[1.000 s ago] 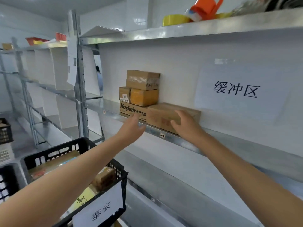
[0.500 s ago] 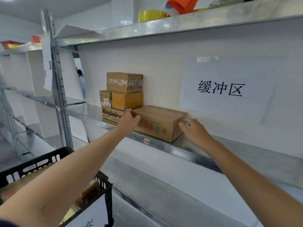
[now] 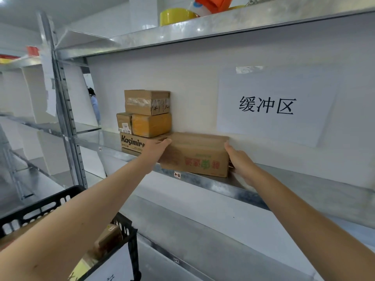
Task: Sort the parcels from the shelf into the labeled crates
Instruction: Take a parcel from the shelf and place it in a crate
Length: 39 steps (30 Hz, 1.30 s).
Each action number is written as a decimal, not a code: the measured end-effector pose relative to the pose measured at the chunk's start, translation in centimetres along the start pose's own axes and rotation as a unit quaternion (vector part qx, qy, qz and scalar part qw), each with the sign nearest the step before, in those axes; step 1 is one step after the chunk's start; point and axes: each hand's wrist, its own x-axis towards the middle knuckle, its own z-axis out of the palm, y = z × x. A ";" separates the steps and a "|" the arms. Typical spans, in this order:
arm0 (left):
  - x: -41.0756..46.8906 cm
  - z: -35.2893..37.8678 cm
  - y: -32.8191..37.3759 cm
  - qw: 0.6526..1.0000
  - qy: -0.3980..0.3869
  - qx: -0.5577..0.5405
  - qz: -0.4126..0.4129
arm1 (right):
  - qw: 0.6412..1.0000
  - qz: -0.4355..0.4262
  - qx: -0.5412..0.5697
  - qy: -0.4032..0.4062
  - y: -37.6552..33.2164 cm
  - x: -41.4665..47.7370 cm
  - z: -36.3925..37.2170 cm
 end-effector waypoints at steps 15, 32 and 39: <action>-7.5 -2.2 -3.1 0.977 0.045 -0.206 0.001 | 0.988 -0.141 0.007 0.068 0.1 -6.3 0.8; -16.9 -13.3 -9.9 0.960 0.201 -0.196 0.010 | 0.963 -0.232 0.069 -0.121 0.9 -10.1 12.2; -20.5 -18.0 -13.1 0.953 0.263 -0.147 -0.009 | 0.958 -0.221 0.026 -0.179 1.8 -10.6 19.4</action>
